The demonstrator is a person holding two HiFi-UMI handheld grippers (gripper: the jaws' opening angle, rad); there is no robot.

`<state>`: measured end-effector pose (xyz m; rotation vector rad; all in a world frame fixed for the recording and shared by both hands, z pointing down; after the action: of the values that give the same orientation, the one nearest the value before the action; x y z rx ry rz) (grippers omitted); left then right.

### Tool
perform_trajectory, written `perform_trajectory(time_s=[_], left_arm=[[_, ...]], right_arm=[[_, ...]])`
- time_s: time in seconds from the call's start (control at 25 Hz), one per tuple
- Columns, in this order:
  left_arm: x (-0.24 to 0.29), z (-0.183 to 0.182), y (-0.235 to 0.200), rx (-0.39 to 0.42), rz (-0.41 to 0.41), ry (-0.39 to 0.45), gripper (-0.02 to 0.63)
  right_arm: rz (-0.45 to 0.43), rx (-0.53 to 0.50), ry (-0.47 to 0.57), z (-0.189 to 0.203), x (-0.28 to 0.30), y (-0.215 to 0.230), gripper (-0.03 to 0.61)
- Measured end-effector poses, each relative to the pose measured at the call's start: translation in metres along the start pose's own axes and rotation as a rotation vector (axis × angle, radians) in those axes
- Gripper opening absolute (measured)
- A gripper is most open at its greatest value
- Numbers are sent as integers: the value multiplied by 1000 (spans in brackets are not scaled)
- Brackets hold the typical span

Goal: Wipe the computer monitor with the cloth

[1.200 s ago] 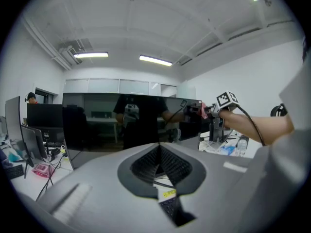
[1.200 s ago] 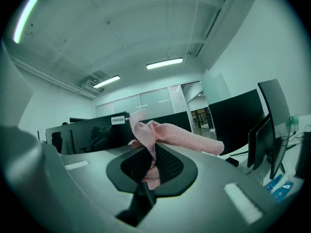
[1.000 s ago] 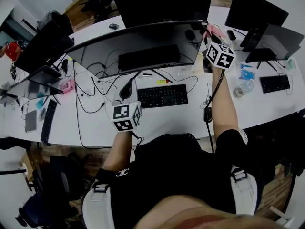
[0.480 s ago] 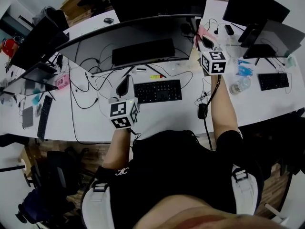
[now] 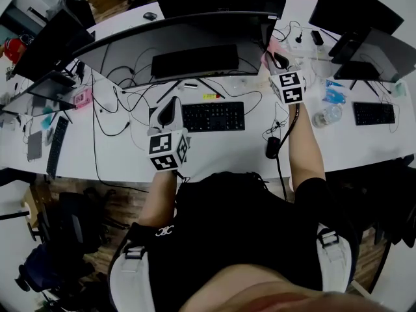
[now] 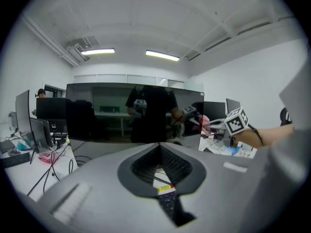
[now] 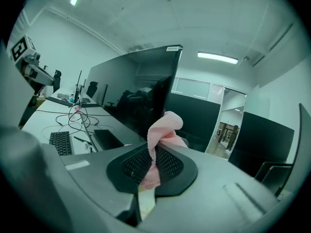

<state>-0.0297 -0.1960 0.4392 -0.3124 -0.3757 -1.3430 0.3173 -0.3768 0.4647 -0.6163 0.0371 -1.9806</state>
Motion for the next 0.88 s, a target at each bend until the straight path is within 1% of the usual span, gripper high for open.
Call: perform_trajectory(time_s=[0.24,0.48,0.6,0.88], left_arm=[[-6,6,-3,-8,-20,-10,51],[-9,11,-8,-22,-39,-16,51],[-11,14,-11,-30,-48,-20,51],[-12,21,-17,-45,-66,-32,51]], right_arm=[[-10,-8,-78,22,14,-11,12],[4,-29,-188,56,38,-24,12],[16,-36,-257,66,46,-33,12],[-3,9,-376,97,66,-50,12]])
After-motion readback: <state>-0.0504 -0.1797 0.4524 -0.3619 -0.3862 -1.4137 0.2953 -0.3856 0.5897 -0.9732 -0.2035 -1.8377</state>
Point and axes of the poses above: the fingertips, and each gripper's own axes: x forward along the fingers, y to its right, z out of its underside, the point moved 9 cm from there along -x, backward along the fingers, and after that the axes turned 11 degrees about -y, right-handed, at the moved point
